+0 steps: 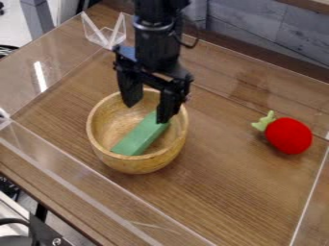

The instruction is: Remove the green stick from the brown bowl and put it on the table

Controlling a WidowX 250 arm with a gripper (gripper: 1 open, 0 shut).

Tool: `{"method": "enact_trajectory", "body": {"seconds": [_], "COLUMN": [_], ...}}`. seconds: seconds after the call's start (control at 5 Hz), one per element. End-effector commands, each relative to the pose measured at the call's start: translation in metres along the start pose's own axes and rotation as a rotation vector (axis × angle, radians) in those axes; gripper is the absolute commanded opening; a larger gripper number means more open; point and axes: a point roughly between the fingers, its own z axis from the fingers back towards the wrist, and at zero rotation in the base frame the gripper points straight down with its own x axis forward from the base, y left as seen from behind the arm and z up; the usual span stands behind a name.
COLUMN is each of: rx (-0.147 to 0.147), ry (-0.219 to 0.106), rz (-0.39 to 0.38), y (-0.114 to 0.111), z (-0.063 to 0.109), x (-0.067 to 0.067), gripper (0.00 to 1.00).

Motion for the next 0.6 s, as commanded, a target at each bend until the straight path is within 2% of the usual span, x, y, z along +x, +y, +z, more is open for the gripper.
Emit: {"method": "enact_trajectory", "body": {"seconds": [0.0, 0.4], "rx": [0.011, 0.009], "ry": [-0.034, -0.065], "rz": [-0.054, 0.001], "y": [0.0069, 0.0073], "z": [-0.0111, -0.0069], "x": [0.0064, 0.0026], "gripper": [1.0, 1.0]}}
